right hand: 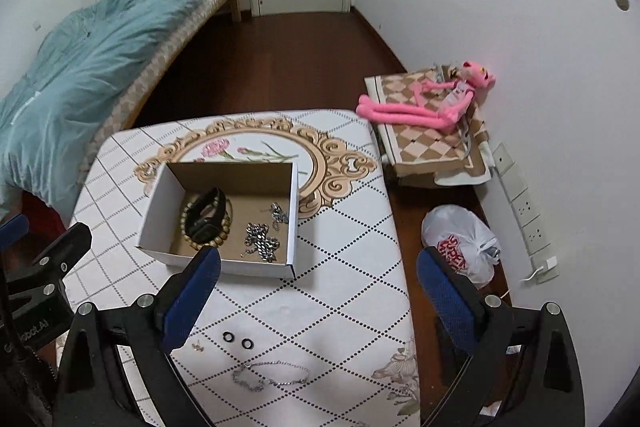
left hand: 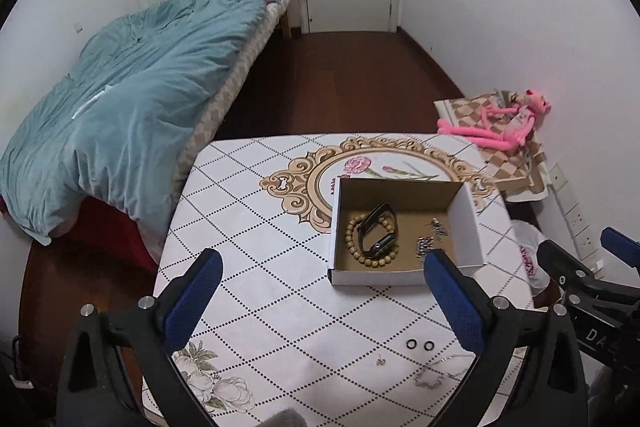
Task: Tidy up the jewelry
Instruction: 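Withdraw both grippers from the box back toward the remaining jewelry, then grasp the gold letter charm with the left gripper while the right grasps the silver charm bracelet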
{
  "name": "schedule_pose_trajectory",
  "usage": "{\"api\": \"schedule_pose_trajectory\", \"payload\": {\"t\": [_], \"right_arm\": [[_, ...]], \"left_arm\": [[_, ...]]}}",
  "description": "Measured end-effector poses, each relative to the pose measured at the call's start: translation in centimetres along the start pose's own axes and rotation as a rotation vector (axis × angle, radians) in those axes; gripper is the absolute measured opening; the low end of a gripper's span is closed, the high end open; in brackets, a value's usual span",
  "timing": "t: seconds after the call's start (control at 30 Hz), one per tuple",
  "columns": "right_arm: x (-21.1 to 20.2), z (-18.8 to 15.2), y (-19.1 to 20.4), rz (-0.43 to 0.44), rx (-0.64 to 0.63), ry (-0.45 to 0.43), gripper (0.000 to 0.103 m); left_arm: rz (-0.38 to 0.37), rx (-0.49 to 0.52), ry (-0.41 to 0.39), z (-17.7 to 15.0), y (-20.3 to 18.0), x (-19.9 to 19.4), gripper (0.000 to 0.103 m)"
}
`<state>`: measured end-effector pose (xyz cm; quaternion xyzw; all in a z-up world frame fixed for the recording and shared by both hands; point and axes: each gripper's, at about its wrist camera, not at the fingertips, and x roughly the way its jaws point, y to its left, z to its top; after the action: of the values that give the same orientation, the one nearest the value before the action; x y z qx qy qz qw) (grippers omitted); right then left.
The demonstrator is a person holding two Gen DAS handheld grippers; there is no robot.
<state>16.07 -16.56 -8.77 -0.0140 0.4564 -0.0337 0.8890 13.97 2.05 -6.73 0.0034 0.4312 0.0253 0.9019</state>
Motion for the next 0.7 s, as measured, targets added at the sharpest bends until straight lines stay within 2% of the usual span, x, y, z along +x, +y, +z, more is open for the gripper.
{"api": "schedule_pose_trajectory", "payload": {"t": [0.17,0.27,0.37,0.57,0.7], "right_arm": [[-2.6,-0.4,-0.4,0.028,0.017,-0.037,0.1],[-2.9,-1.5,-0.7,0.045,0.024,-0.022,0.1],[-1.4,-3.9,-0.9,0.049,0.028,0.033,0.1],[4.7,-11.0,-1.9,0.067,0.081,0.225,0.099],[8.5,-14.6,-2.8,0.079,0.156,0.295,0.087]], "left_arm": [[-0.006,-0.016,-0.013,-0.8,0.2,-1.9,0.103],[0.005,-0.017,-0.015,-2.0,0.3,-2.2,0.103],[0.038,0.002,0.005,-3.8,0.2,-1.6,0.103],[0.1,0.026,0.146,-9.3,0.4,2.9,0.103],[0.119,0.035,0.217,-11.9,0.3,5.2,0.103]]}}
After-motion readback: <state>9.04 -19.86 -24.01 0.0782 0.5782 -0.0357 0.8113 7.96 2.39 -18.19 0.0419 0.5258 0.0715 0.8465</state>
